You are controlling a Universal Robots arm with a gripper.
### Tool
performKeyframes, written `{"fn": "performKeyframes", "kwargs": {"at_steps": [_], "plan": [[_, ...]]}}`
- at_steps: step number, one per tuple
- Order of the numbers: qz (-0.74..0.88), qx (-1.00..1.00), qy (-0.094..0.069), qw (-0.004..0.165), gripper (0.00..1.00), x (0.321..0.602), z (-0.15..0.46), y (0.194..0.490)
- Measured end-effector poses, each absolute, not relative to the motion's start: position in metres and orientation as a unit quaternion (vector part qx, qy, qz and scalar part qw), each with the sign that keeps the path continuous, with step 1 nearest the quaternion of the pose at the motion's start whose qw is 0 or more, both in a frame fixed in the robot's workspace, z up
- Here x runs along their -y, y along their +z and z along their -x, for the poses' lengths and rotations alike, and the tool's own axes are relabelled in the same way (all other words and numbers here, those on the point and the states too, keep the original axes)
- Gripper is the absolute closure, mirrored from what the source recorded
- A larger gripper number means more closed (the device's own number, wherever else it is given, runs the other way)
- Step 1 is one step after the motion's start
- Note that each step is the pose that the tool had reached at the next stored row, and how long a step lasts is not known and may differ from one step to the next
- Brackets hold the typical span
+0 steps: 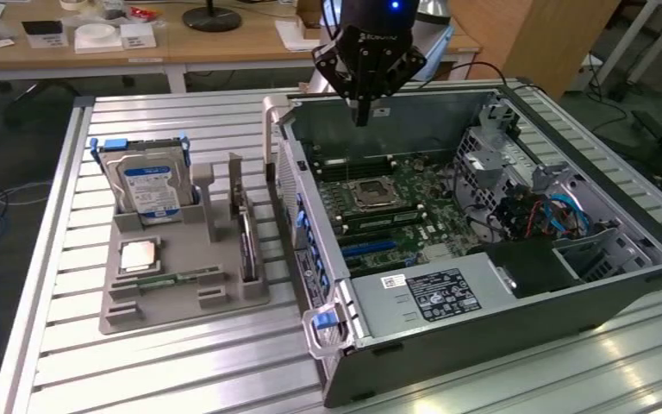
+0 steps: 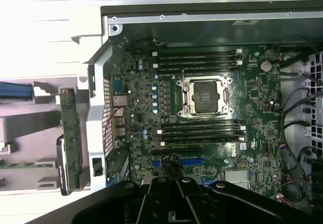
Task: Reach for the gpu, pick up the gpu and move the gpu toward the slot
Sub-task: 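Reach for the gpu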
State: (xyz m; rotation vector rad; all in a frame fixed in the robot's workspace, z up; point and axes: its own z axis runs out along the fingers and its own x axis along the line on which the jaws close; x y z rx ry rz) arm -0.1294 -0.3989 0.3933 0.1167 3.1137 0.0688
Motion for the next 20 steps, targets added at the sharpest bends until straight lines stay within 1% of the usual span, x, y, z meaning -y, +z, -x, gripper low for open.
{"fn": "performKeyframes", "kwargs": {"at_steps": [20], "plan": [[-0.037,-0.999,0.022,0.013,0.89,0.399,0.157,0.393]]}}
